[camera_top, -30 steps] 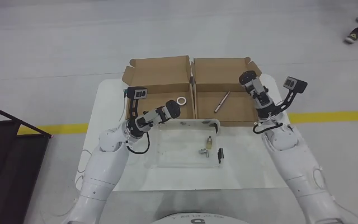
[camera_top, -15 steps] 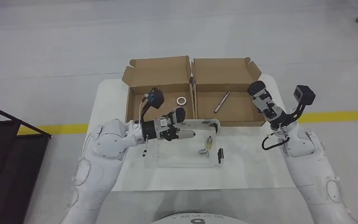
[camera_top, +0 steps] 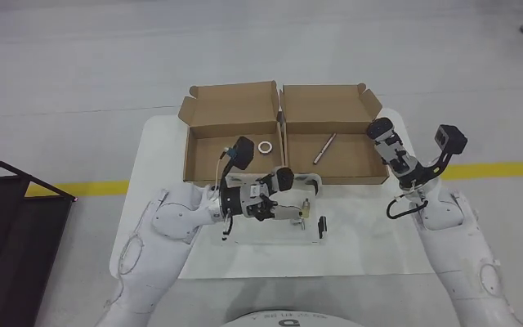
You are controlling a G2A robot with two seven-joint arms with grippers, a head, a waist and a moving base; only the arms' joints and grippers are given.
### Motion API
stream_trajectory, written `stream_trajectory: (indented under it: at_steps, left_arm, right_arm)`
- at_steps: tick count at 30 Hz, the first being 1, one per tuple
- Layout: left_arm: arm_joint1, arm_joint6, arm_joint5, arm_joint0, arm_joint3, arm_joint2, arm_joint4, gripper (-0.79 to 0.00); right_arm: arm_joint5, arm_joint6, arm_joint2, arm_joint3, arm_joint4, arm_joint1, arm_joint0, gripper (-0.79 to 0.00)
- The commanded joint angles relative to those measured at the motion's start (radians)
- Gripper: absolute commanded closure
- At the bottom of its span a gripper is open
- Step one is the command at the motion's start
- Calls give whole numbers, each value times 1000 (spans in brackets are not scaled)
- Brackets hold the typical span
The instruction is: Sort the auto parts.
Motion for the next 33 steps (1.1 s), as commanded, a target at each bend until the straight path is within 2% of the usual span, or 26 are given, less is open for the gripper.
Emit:
stream_trajectory:
  at_steps: [1, 2, 3, 4, 5, 6, 7, 9, 14, 16, 17, 18, 21, 26, 33]
  left_arm:
    - [-2, 12, 47, -4, -85, 53, 368, -785]
    - [-3, 15, 63, -11, -103, 78, 429, -785]
    - [-5, 19, 78, -21, -114, 103, 473, -730]
    - [-7, 20, 92, -34, -121, 126, 516, -662]
    - [-8, 19, 106, -49, -125, 145, 565, -548]
    - [-10, 18, 121, -63, -128, 167, 612, -508]
    - [-12, 13, 130, -80, -126, 189, 665, -505]
    - [-16, 19, 155, -107, -114, 227, 754, -542]
    - [-24, 37, 181, -166, -45, 285, 831, -613]
    - [-27, 26, 172, -190, -9, 303, 838, -674]
    - [-27, 4, 166, -206, 18, 313, 852, -760]
    - [-29, -8, 165, -222, 38, 324, 861, -785]
    - [-36, -66, 150, -265, 116, 360, 831, -785]
    - [-45, -86, 154, -313, 192, 408, 863, -785]
    - [-53, -48, 157, -342, 267, 459, 955, -785]
  right_arm:
    - [0, 0, 0, 0, 0, 0, 0, -785]
    - [0, 0, 0, 0, 0, 0, 0, -785]
    - [0, 0, 0, 0, 0, 0, 0, -785]
    - [0, 0, 0, 0, 0, 0, 0, -785]
    - [0, 0, 0, 0, 0, 0, 0, -785]
    - [0, 0, 0, 0, 0, 0, 0, -785]
    - [0, 0, 0, 0, 0, 0, 0, -785]
    - [0, 0, 0, 0, 0, 0, 0, -785]
    - [0, 0, 0, 0, 0, 0, 0, -785]
    - [0, 0, 0, 0, 0, 0, 0, -785]
    - [0, 0, 0, 0, 0, 0, 0, -785]
    - [0, 0, 0, 0, 0, 0, 0, -785]
    - [0, 0, 0, 0, 0, 0, 0, -785]
    - [0, 0, 0, 0, 0, 0, 0, -785]
    - [0, 0, 0, 0, 0, 0, 0, -785]
